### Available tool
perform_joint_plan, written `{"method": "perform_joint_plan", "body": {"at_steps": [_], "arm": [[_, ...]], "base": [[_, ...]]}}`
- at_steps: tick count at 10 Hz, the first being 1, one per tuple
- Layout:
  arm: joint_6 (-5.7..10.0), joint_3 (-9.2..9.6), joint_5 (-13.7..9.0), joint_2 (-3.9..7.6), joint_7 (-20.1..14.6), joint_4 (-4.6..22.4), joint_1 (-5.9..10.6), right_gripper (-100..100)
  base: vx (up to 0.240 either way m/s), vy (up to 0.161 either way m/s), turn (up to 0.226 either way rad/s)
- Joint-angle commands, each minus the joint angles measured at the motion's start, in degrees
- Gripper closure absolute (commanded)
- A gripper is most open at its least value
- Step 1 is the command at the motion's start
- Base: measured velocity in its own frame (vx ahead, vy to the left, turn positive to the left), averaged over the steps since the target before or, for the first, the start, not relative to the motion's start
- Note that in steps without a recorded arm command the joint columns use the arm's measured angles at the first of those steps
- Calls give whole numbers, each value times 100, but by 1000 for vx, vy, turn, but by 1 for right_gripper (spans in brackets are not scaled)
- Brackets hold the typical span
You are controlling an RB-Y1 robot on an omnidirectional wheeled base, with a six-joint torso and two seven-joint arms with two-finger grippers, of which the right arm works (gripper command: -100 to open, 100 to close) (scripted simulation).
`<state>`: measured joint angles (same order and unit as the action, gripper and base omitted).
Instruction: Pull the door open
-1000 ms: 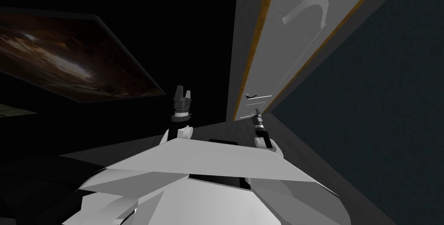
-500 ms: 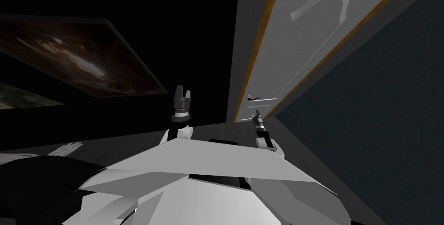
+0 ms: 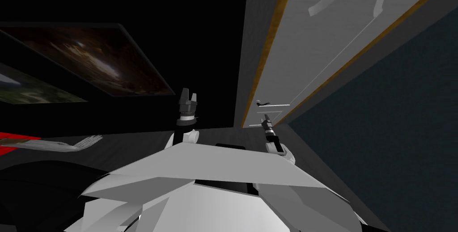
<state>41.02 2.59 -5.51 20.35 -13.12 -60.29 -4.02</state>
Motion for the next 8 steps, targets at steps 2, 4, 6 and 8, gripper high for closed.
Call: {"method": "perform_joint_plan", "body": {"at_steps": [2, 4, 6, 8], "arm": [[73, 11, -5, 88, -44, 385, 163, -100], [145, 22, -13, 187, -92, 750, 307, -100], [191, 29, -17, 250, -123, 986, 401, -100], [230, 34, -21, 302, -149, 1181, 478, -100]], "base": [[37, -99, 146], [49, -115, 149], [41, -129, 131], [29, -86, 92]]}}
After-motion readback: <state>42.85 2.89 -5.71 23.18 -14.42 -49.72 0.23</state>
